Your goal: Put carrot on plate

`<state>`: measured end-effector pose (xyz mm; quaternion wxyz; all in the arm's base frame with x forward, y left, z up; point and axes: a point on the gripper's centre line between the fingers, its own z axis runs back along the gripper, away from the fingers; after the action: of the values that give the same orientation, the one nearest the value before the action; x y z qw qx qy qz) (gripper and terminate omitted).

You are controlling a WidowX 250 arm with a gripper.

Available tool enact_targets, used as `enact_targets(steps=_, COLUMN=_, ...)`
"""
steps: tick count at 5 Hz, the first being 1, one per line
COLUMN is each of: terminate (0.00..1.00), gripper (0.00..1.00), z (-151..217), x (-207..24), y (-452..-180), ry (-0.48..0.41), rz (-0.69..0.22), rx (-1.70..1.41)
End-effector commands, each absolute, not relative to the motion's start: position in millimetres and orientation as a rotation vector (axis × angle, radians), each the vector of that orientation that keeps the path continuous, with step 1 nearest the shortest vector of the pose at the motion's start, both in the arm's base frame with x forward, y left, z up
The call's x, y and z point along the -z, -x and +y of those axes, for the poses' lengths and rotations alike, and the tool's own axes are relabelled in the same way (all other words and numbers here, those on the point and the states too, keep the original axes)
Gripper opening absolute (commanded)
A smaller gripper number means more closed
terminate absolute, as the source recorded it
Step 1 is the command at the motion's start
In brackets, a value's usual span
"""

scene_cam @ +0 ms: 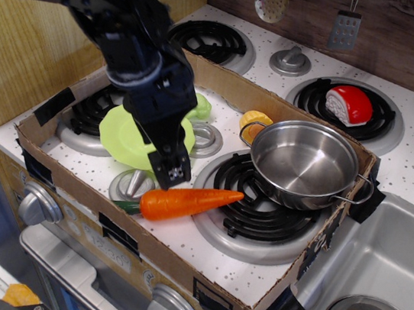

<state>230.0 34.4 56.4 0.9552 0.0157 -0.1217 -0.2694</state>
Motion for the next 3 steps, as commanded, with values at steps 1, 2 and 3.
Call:
enact_targets(steps=1, terminate=0.0, gripper=1.0, z=34.7, x=-52.6, y=-234.3, ry=-0.148, rz=-0.157, rx=0.528)
enact_targets(steps=2, terminate=0.0, gripper=1.0, z=35.8, x=-39.5, y=-241.7, ry=-0.12, rz=-0.182, rx=0.534)
enact_targets(steps=3, terminate=0.0, gripper=1.0, z=38.8, x=-34.9, y=-251.2, ry=-0.115, rz=-0.192, rx=0.535)
